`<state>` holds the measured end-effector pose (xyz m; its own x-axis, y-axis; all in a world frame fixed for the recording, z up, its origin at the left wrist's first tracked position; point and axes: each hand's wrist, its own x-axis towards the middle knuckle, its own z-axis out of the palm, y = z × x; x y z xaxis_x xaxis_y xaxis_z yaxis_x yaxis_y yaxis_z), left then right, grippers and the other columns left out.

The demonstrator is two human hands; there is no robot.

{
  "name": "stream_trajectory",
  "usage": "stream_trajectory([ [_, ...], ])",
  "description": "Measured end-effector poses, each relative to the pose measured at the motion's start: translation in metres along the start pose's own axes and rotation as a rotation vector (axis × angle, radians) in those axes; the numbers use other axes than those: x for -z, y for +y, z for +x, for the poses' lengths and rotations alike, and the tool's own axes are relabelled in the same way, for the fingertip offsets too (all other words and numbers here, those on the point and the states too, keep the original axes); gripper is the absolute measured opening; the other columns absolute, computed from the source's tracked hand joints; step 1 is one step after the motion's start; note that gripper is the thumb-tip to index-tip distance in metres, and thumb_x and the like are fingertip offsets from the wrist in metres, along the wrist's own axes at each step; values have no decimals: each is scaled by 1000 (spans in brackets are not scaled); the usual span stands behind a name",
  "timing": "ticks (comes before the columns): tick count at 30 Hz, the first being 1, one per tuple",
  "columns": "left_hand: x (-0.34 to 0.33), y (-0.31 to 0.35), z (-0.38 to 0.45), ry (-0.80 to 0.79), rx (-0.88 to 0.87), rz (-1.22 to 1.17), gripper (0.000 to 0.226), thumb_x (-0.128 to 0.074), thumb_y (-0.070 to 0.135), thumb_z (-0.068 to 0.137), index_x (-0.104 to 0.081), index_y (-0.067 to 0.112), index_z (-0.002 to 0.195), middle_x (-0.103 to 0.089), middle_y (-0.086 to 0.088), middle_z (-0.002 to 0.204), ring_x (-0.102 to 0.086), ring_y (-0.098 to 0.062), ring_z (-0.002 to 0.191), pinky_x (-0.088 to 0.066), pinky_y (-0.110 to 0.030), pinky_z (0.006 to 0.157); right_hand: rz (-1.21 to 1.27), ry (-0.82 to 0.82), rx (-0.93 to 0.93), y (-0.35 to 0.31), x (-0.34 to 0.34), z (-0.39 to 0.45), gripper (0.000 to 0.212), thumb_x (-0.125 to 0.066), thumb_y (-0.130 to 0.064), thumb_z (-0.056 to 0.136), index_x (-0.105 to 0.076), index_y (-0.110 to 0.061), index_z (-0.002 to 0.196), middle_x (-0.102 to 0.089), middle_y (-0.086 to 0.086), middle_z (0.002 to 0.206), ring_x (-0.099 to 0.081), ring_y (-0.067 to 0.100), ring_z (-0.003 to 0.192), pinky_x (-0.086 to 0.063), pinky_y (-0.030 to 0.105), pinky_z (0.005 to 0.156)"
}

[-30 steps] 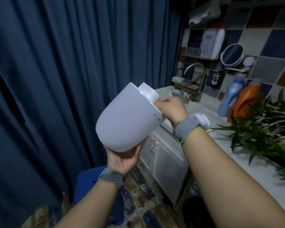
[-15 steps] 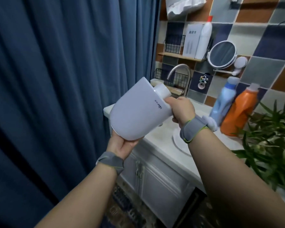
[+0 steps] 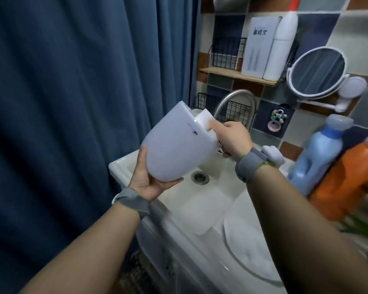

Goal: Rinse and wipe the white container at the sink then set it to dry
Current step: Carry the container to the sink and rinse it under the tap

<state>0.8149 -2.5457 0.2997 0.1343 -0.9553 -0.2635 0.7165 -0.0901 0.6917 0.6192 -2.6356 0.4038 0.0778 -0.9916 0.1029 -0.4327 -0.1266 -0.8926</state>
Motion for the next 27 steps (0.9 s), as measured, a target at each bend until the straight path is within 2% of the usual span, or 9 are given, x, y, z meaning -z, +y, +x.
stream_trajectory([
  [5, 8, 6, 41, -16, 1, -86, 75, -66, 74, 69, -59, 35, 133, -69, -4, 132, -60, -42, 124, -42, -76, 97, -57, -13, 33, 0, -12, 44, 54, -48, -60, 80, -46, -19, 44, -44, -5, 38, -43, 23, 39, -38, 28, 43],
  [9, 19, 13, 79, -2, 44, -57, 73, -67, 76, 67, -62, 35, 128, -71, -4, 129, -62, -43, 121, -43, -78, 93, -166, -19, 26, 8, -30, 76, 60, -39, -61, 85, -50, -18, 44, -52, -4, 43, -54, 27, 50, -44, 29, 48],
  [12, 29, 17, 106, -24, 94, -92, 71, -73, 69, 68, -64, 34, 128, -72, -5, 127, -66, -42, 116, -47, -72, 93, -144, -6, -14, 15, -46, 91, 55, -41, -59, 88, -52, -18, 53, -53, 0, 51, -52, 27, 51, -43, 30, 48],
  [15, 38, 17, 127, -12, 146, -133, 74, -79, 65, 63, -65, 33, 128, -72, -7, 126, -65, -42, 117, -46, -69, 96, -84, -33, -146, 18, -53, 95, 52, -45, -66, 84, -61, -20, 67, -55, 1, 54, -49, 23, 46, -43, 28, 44],
  [17, 44, 23, 145, -1, 187, -135, 72, -81, 65, 60, -68, 32, 123, -74, -9, 123, -64, -43, 116, -48, -69, 94, -241, -26, -192, 20, -62, 106, 63, -39, -73, 83, -70, -18, 89, -66, 6, 71, -60, 26, 62, -51, 34, 56],
  [19, 52, 25, 164, -37, 229, -121, 70, -82, 65, 60, -71, 31, 120, -74, -11, 121, -65, -44, 114, -49, -68, 93, -359, 0, -214, 19, -69, 114, 67, -38, -70, 85, -73, -13, 98, -68, 8, 81, -61, 27, 73, -52, 38, 68],
  [21, 55, 25, 172, -82, 257, -124, 69, -82, 66, 58, -74, 31, 116, -74, -12, 122, -68, -45, 110, -49, -67, 93, -369, -19, -227, 20, -72, 116, 61, -45, -59, 86, -73, -6, 94, -65, 10, 76, -56, 29, 68, -45, 36, 65],
  [24, 62, 27, 193, -113, 336, -96, 71, -81, 67, 58, -73, 30, 118, -73, -12, 123, -66, -45, 114, -48, -67, 95, -422, 18, -213, 25, -81, 121, 54, -46, -47, 89, -71, 0, 86, -68, 21, 84, -57, 33, 74, -43, 38, 66],
  [27, 64, 24, 199, -139, 331, -83, 62, -75, 67, 66, -74, 31, 117, -72, -12, 126, -63, -45, 117, -48, -67, 95, -464, 8, -205, 32, -79, 119, 51, -42, -43, 95, -58, -5, 65, -58, 14, 69, -53, 31, 73, -40, 34, 63],
])
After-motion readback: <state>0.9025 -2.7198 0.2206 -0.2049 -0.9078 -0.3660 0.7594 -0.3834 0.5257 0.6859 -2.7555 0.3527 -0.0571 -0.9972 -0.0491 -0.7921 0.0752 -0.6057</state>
